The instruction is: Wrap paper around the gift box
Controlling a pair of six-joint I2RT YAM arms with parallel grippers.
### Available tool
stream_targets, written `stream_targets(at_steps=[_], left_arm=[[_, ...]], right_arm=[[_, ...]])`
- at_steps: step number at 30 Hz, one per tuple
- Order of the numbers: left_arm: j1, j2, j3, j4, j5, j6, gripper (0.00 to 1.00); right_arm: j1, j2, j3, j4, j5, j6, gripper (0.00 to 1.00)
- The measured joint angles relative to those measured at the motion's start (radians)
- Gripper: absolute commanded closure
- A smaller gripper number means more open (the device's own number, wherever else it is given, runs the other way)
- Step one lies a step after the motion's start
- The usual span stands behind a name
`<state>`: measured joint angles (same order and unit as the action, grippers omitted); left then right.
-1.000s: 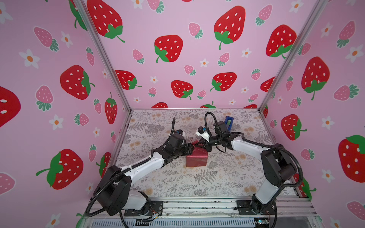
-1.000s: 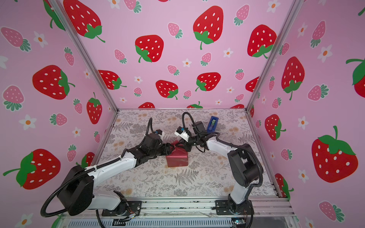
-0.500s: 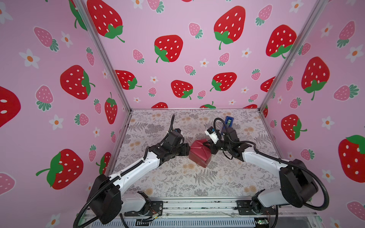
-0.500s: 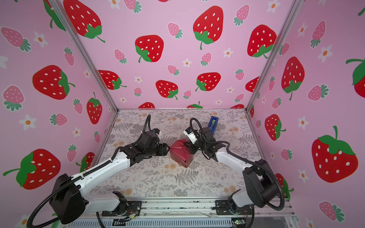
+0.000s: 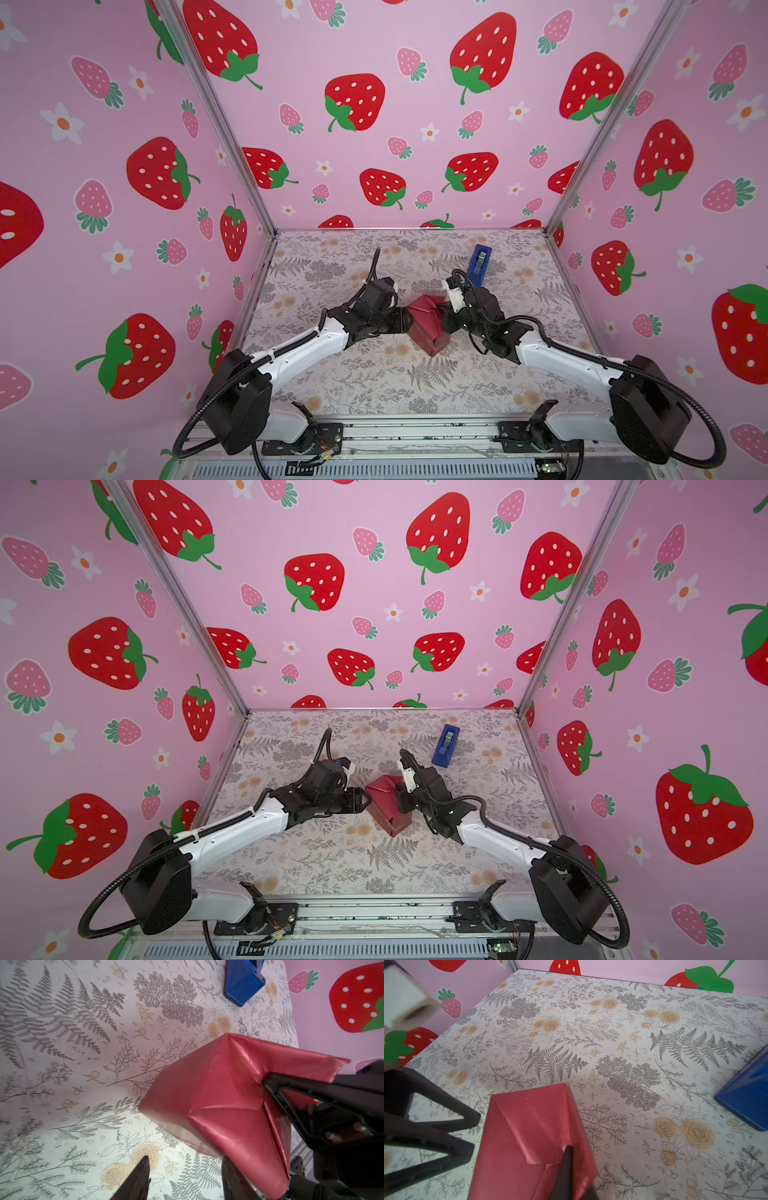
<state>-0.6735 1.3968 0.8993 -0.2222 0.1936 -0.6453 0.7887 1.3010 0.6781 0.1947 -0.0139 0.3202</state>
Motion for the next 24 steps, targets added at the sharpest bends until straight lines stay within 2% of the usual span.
stream_targets(at_steps=[5, 12, 24], left_arm=[[-0.001, 0.060, 0.000, 0.039, 0.037, -0.026, 0.47], [-0.002, 0.068, 0.000, 0.042, 0.050, -0.036, 0.47], [-0.002, 0.068, -0.001, 0.046, 0.050, -0.036, 0.47]], right_arm=[[0.023, 0.000, 0.000, -0.001, 0.044, 0.001, 0.93], [0.058, 0.000, 0.007, -0.003, 0.059, -0.008, 0.81], [0.093, 0.008, 0.024, -0.009, 0.052, -0.006, 0.75]])
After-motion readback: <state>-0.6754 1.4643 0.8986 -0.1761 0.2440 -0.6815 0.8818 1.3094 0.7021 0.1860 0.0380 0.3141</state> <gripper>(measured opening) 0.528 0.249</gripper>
